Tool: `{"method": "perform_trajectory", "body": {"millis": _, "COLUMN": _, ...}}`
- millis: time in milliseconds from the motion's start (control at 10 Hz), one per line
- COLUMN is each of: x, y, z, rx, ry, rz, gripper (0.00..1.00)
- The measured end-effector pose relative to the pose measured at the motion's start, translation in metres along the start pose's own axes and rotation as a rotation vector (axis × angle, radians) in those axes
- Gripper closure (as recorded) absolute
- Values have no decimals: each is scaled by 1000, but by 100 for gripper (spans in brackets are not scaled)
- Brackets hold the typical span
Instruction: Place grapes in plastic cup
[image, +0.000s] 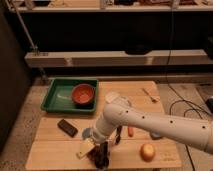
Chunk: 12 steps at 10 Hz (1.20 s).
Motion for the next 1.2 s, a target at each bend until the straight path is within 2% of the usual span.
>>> {"method": "perform_trajectory", "body": {"millis": 200, "x": 0, "y": 1, "z": 6, "rx": -14, "ry": 2, "rz": 13, "gripper": 20}}
{"method": "perform_trajectory", "body": {"millis": 500, "x": -7, "y": 8, "z": 1, "rx": -94, "ry": 10, "rz": 46, "gripper": 20}}
{"method": "perform_trajectory", "body": {"millis": 700, "x": -12, "y": 13, "z": -3, "rx": -116, "ry": 10, "rz": 61, "gripper": 20}}
{"method": "perform_trajectory", "body": {"millis": 1200, "x": -19, "y": 29, "z": 3, "rx": -107, "ry": -1, "rz": 82, "gripper": 20}}
